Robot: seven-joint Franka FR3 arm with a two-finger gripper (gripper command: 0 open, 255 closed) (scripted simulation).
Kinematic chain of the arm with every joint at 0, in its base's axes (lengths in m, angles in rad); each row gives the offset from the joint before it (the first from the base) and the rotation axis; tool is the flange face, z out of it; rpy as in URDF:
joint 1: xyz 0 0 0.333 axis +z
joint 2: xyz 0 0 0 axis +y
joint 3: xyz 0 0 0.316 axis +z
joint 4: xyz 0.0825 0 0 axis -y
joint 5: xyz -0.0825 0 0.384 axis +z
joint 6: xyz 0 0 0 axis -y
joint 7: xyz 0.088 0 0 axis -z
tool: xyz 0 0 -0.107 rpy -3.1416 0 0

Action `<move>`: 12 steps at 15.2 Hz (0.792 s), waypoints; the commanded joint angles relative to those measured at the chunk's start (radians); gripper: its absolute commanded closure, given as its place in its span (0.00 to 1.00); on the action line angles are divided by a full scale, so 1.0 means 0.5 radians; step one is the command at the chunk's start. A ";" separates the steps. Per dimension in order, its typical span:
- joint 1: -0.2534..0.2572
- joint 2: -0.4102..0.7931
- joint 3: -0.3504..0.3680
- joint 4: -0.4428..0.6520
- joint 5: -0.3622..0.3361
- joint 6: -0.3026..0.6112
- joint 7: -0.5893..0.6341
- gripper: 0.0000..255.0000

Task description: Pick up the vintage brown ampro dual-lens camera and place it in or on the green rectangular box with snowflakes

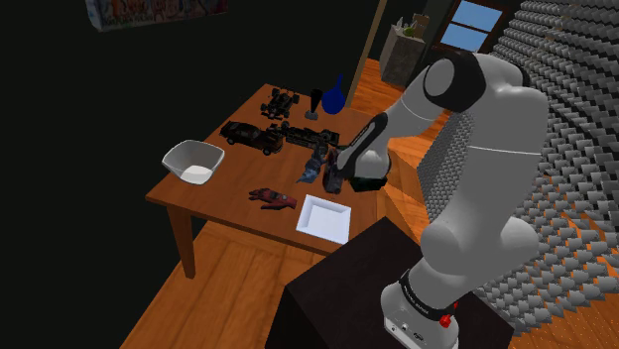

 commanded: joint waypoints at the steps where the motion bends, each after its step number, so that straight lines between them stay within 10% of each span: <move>1: 0.021 -0.063 -0.015 -0.017 0.005 -0.043 0.003 1.00; 12: 0.129 -0.396 -0.129 -0.091 -0.012 -0.305 0.029 1.00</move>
